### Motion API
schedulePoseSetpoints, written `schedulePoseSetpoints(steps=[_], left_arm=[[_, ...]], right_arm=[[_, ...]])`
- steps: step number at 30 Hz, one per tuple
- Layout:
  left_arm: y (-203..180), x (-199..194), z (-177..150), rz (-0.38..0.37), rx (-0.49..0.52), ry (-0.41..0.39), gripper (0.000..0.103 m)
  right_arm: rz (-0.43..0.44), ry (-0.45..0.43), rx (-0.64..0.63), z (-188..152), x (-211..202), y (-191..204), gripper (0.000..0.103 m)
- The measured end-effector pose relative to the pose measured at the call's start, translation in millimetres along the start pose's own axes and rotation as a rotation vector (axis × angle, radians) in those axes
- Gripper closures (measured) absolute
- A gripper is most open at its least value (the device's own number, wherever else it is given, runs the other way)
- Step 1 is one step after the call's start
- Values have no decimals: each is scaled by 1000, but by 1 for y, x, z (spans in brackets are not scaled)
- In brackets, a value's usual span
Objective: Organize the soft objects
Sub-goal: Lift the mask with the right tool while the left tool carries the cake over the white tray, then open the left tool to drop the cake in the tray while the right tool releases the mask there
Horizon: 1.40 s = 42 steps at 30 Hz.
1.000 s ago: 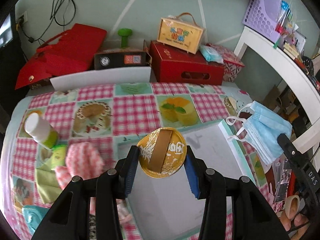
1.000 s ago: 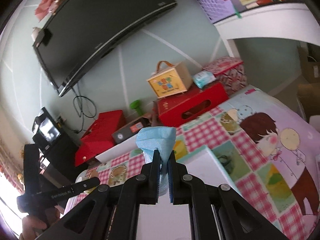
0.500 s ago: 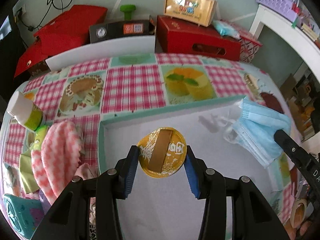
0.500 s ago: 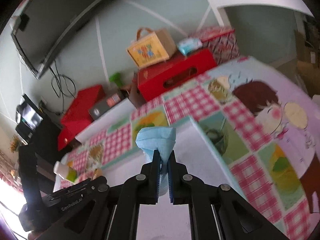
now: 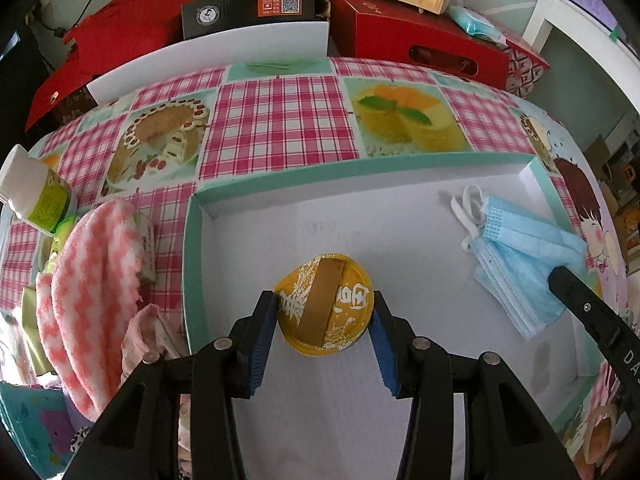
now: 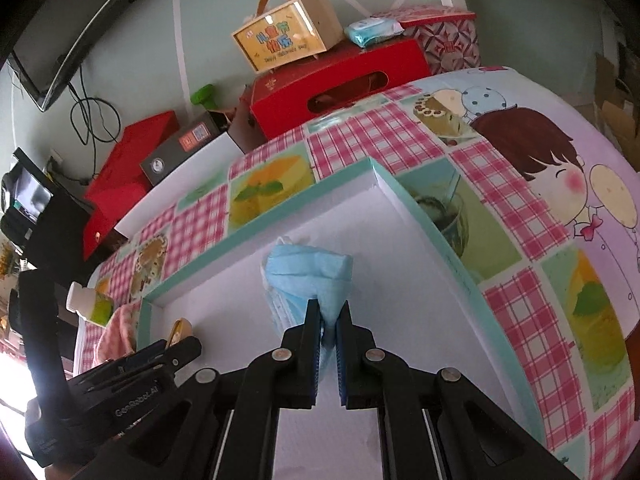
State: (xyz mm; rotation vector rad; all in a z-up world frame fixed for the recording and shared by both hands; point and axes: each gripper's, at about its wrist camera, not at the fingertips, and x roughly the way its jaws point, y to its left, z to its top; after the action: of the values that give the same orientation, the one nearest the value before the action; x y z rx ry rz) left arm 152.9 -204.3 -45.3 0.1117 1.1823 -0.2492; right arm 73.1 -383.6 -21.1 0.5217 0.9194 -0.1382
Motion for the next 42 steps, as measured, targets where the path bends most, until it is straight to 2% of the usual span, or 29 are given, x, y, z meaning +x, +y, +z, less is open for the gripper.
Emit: schedulePoseSetpoints(steps=[11,12,14,17,18,19,20,23,27,28,29,33,34,35,38,42], left_arm=[[-2,-8,0,-41,-12,23,53],[-1,-9,-1,-45,-13,22,53],[0,-12,-1,-52,-16,20,53],[3,-19,0,-58,-26,14,50],[4,-20,0,-60,-30,10,47],[6,-22,1,-62,-35,6,35],[7,-25,1,-63,-43,-2,27],[12,-31,3,-62,-62,-22,26],[20,-35,5,-58,-96,-44,26],[20,-34,7,-56,-107,-50,23],[24,-36,7,-54,-124,-58,16],[35,-40,8,-46,-167,-85,14],[38,-41,8,-47,-177,-95,14],[41,-43,9,-49,-187,-109,14],[47,-49,9,-47,-205,-154,14],[51,-55,10,-36,-214,-214,14]], right_arm=[[-72,15,-59,-1,-6,9,89],[-77,16,-64,-1,-6,9,87],[-78,14,-67,-1,-8,10,73],[-91,8,-70,-1,-12,10,68],[-96,6,-71,-1,-13,11,68],[-98,6,-72,-1,-14,11,67],[-102,5,-74,0,-15,11,61],[-119,-4,-83,0,-20,13,43],[-137,-13,-94,0,-23,15,34],[-139,-12,-96,0,-23,15,30],[-141,-10,-98,0,-23,15,28],[-153,-10,-111,-1,-22,17,19],[-155,-15,-111,0,-21,17,13],[-164,-29,-108,-1,-23,17,1],[-186,-90,-105,1,-30,18,0],[-152,-141,-75,4,-38,15,0]])
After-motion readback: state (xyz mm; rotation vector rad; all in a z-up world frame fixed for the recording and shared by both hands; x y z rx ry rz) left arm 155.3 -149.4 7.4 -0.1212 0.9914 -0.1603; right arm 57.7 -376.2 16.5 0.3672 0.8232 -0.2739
